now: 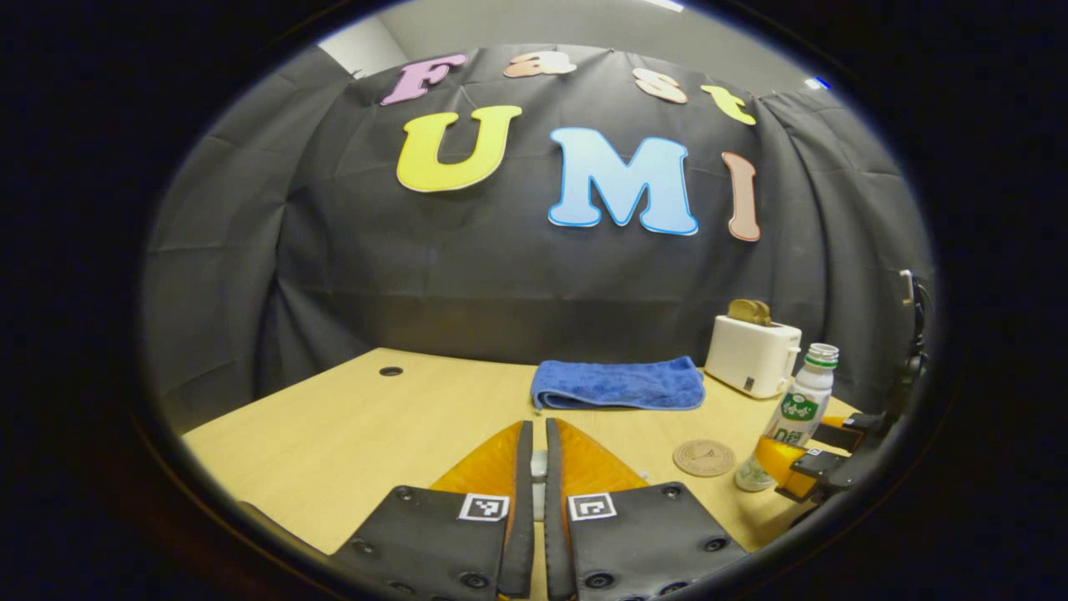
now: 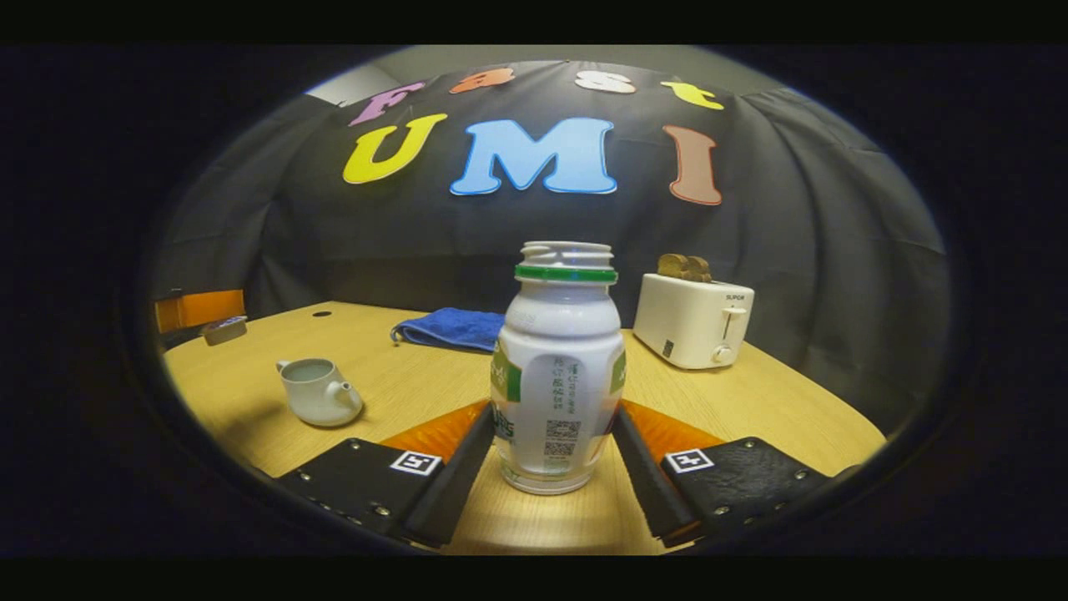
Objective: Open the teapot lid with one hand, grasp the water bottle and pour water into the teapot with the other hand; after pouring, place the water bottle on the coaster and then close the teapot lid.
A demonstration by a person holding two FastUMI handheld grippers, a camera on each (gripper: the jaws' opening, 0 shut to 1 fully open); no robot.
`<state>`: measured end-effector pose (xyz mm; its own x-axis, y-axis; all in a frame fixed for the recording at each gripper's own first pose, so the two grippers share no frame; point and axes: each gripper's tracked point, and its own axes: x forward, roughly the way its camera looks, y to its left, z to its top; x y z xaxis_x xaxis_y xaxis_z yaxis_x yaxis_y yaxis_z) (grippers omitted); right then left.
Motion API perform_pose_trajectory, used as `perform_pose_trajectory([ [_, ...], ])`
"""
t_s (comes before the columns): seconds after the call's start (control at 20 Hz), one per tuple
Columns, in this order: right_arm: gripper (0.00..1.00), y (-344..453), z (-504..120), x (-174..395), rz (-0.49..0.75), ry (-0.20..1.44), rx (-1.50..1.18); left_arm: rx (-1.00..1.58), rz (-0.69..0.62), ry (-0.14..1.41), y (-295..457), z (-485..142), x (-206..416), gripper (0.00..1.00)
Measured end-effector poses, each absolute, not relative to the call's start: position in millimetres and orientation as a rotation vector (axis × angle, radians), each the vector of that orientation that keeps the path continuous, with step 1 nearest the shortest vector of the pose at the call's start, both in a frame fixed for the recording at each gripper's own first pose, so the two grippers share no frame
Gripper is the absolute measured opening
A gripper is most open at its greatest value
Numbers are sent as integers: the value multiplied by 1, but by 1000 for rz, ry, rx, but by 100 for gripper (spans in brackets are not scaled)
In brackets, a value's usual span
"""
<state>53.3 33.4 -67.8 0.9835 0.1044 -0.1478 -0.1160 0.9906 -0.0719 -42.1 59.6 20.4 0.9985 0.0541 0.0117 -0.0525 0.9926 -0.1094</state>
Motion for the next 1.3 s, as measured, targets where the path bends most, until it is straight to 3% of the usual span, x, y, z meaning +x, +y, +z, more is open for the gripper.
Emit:
perform_pose_trajectory([
  [0.4,81,43,-56,53,81,130,-270,-157,86,-13,85,9,-60,12],
  [0.5,81,47,-49,55,65,122,-362,-171,104,-11,97,5,-64,16],
  [1.05,81,94,-28,69,46,54,-922,-177,185,-27,151,10,-88,12],
  [1.25,81,107,-21,70,25,13,-1102,-190,202,-28,164,12,-93,12],
  [1.3,81,110,-21,71,25,6,-1136,-191,205,-31,167,12,-95,16],
])
